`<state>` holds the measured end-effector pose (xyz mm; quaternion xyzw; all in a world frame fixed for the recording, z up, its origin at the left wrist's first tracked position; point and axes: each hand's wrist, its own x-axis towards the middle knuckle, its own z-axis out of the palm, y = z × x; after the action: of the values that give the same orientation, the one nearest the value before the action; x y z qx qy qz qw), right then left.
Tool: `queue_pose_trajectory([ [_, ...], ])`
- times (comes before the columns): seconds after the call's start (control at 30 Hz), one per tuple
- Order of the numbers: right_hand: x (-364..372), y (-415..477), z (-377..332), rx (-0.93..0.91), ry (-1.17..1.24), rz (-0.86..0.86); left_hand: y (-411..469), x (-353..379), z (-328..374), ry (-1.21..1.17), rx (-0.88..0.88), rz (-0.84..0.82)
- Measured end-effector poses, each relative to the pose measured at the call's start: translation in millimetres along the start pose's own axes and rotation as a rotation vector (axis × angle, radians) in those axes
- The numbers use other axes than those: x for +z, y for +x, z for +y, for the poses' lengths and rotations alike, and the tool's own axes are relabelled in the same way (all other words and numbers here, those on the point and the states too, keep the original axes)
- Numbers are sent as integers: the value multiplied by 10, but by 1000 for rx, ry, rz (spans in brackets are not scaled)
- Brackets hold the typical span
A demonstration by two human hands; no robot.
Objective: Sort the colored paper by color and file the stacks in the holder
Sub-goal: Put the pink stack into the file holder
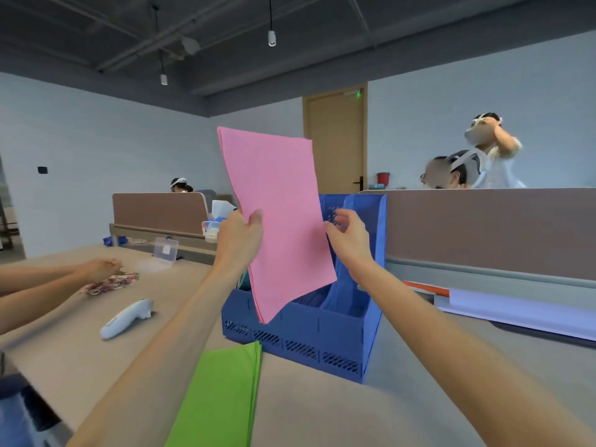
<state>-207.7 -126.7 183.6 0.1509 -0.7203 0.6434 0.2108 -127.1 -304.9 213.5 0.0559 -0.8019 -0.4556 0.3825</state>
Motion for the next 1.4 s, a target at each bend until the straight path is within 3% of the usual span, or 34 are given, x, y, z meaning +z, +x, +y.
queue_pose_trajectory([
  [0.3, -113, 8, 229, 43, 32, 62, -8, -48, 153, 194, 71, 123],
  [0.6, -242, -117, 334, 57, 37, 73, 3, 350, 175, 239, 114, 1],
  [1.17, -749, -257, 575, 82, -32, 36, 202, 1211, 151, 396, 244, -80],
  [1.4, -815, -295, 642, 89, -59, 27, 43, 1458, -153, 282, 125, -78],
])
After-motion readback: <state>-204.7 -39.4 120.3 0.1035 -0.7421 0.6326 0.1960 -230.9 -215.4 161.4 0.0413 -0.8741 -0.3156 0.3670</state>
